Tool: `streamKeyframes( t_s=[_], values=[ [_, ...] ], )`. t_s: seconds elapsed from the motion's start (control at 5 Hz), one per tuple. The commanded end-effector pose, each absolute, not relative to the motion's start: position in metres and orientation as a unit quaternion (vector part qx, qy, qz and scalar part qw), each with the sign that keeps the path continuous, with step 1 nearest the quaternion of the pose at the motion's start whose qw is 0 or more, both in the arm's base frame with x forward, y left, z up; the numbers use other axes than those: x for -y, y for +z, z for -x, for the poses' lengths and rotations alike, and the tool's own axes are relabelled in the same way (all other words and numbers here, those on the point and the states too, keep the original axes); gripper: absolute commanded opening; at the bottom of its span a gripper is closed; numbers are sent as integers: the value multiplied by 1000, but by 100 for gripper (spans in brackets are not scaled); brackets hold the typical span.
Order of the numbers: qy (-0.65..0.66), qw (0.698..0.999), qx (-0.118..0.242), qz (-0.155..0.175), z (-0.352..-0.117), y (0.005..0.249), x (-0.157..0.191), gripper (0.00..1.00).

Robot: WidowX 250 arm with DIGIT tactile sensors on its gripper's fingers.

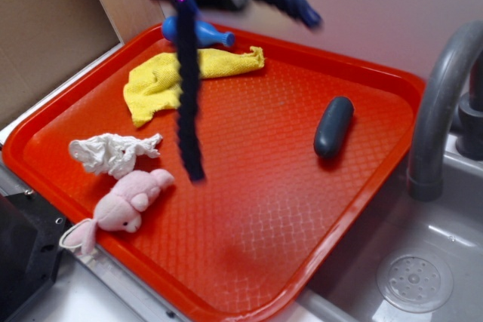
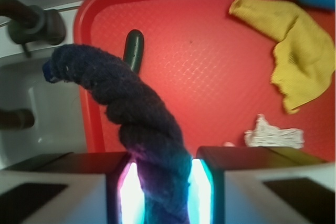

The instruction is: Grab the blue rope.

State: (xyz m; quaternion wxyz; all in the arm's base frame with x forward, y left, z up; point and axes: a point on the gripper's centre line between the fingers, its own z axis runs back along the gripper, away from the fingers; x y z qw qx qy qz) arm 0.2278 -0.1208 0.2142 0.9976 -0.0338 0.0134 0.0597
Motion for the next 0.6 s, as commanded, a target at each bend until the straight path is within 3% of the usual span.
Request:
streamKeyframes(
  t_s=[0.0, 0.4],
  values=[
    [63, 994, 67, 51, -221, 285, 65, 0],
    [124, 985, 101, 64, -214, 290, 24, 0]
  ],
)
